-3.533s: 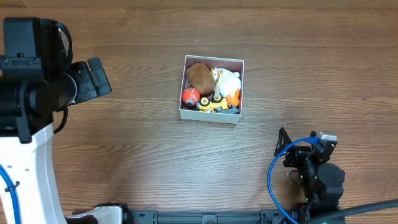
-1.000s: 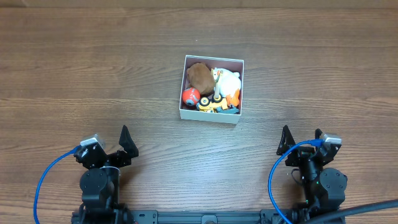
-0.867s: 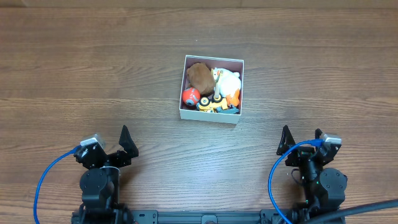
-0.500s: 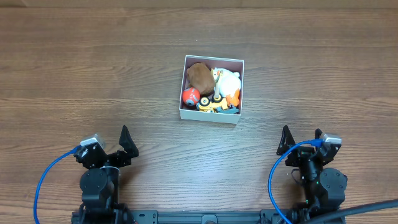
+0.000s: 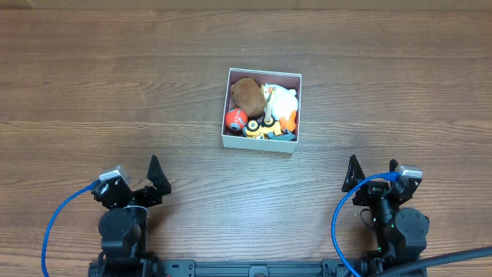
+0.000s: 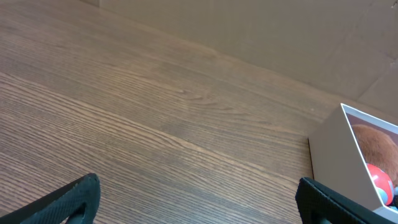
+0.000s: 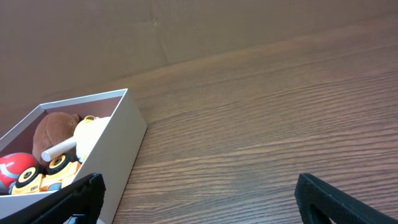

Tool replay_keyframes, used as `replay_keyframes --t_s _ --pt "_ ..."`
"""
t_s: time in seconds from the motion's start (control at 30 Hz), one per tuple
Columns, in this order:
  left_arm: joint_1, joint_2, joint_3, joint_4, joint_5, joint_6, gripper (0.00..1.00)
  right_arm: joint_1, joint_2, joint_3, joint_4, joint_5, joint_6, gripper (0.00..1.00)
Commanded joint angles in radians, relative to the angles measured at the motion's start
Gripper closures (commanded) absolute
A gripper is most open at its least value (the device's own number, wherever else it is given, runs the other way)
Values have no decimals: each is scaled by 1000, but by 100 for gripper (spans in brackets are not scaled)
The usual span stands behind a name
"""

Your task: Pack container

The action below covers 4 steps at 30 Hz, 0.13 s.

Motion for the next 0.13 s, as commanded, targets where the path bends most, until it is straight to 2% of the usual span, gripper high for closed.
replay_keyframes --t_s 0.0,0.1 --pt "9 -13 -12 10 9 -3 0 -2 -8 -4 3 5 -4 0" --pt "9 -13 -12 10 9 -3 0 -2 -8 -4 3 5 -4 0"
